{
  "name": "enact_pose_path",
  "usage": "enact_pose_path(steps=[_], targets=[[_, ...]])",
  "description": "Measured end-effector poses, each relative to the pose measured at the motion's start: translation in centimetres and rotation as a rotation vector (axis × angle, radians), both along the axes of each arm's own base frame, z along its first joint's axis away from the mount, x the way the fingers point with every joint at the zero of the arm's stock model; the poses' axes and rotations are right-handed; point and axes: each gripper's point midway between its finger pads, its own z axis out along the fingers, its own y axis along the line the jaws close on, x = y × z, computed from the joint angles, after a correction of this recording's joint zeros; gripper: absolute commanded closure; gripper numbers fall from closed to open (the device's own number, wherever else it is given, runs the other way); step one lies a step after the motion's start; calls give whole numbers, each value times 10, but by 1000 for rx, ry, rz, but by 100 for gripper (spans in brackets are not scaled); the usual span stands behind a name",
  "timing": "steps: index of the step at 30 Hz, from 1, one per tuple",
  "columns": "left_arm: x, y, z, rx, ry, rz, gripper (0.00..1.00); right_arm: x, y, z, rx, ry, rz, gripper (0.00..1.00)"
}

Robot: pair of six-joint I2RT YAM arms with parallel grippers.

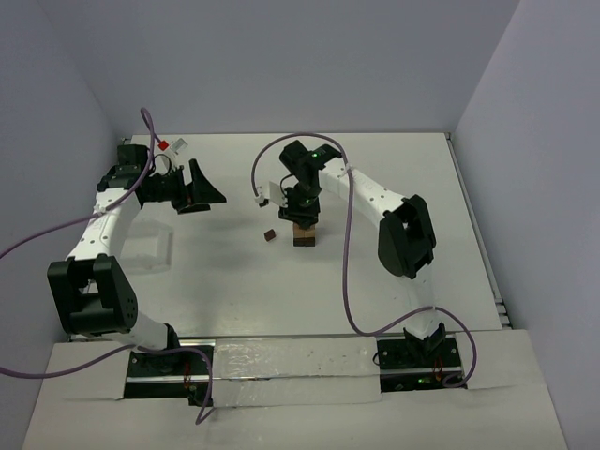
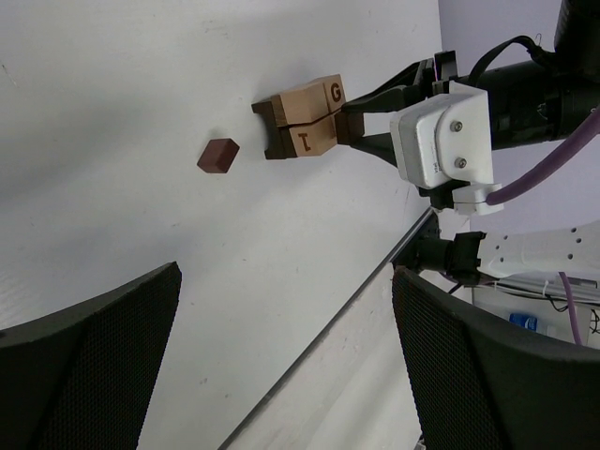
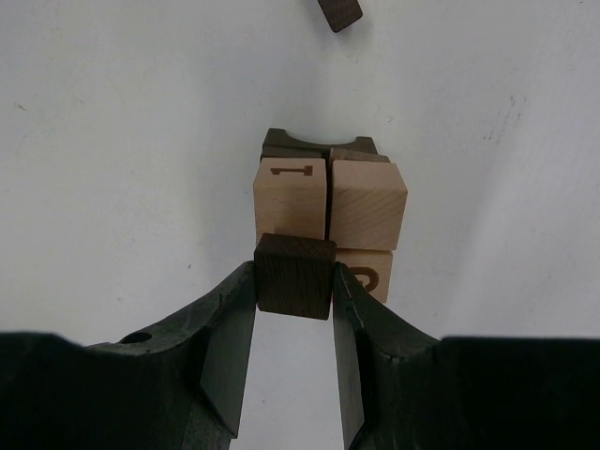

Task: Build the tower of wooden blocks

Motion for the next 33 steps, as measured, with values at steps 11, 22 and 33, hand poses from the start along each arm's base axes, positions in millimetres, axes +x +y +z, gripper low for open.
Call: enact_pose_path(steps=[11, 22, 33], targets=[[1, -1, 4, -5, -10, -5, 1, 6, 2, 2, 11, -14, -6, 85], [1, 0, 3, -6, -9, -3, 1, 12, 0, 2, 15, -19, -17, 82], [2, -1, 2, -12, 0, -7, 1, 13, 1, -5, 10, -7, -18, 73]])
